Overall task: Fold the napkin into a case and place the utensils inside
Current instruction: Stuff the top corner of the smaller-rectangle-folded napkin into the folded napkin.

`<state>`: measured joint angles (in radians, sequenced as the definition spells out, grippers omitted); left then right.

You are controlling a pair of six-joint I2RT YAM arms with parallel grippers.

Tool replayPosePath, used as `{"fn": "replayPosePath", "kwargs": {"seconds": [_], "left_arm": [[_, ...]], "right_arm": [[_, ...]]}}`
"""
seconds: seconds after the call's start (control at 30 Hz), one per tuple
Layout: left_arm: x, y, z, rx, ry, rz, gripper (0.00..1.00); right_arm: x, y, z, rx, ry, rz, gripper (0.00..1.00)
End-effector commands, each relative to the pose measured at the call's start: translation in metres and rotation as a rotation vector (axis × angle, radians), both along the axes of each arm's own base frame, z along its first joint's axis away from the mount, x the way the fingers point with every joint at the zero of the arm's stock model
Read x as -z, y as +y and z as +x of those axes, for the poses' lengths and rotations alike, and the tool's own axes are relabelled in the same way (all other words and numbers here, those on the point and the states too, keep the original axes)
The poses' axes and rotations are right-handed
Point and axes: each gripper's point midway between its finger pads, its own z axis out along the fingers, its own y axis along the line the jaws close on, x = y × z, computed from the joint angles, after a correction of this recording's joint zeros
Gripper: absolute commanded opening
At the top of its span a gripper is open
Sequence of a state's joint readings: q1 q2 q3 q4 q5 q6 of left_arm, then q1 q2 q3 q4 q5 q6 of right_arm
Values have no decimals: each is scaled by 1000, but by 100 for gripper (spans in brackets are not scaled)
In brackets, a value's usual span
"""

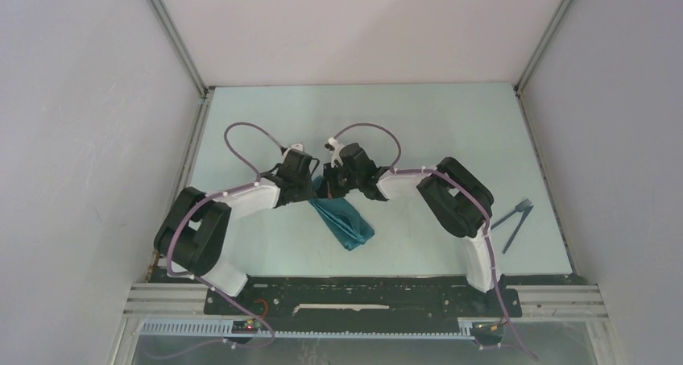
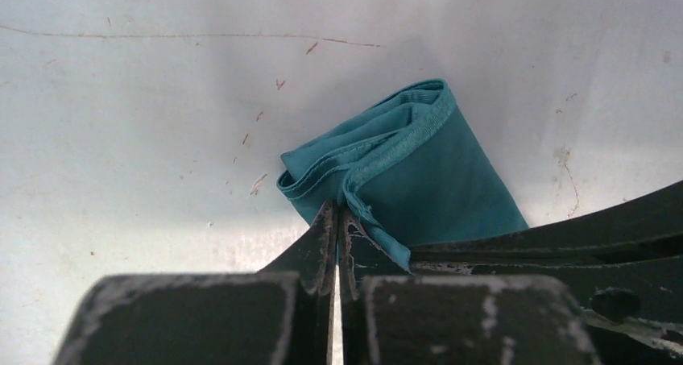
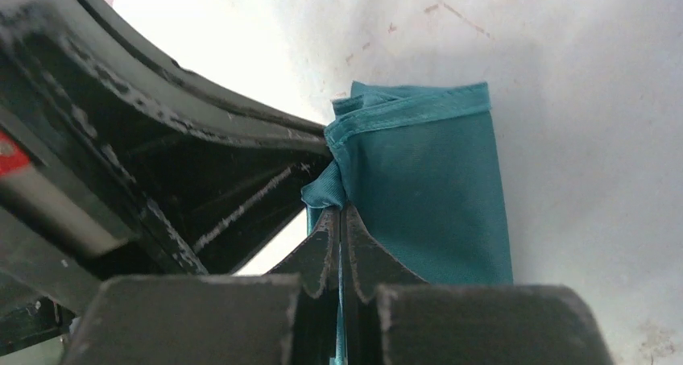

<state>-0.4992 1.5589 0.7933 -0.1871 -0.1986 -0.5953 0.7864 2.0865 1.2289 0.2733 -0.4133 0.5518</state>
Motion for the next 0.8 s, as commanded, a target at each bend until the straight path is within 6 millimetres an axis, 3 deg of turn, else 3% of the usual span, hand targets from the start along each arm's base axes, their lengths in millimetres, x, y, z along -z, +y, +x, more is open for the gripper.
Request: {"fn": "replayPosePath", "kwargs": {"seconds": [0.0, 0.2, 0.43, 0.6, 0.77], "left_arm": [[-23, -8, 15, 3, -102, -135, 0], [-29, -11, 11, 14, -126, -189, 0], [-36, -21, 6, 26, -126, -269, 0], [-33, -5, 6, -20, -118, -228, 0], [-35, -3, 6, -23, -130, -233, 0]], "right_arm": [[7, 0, -8, -13, -4, -14, 0], [17, 0, -10, -17, 3, -17, 0], [29, -3, 1, 42, -8, -53, 0], [27, -8, -2, 29, -25, -73, 0], [28, -11, -3, 23, -36, -97, 0]]}}
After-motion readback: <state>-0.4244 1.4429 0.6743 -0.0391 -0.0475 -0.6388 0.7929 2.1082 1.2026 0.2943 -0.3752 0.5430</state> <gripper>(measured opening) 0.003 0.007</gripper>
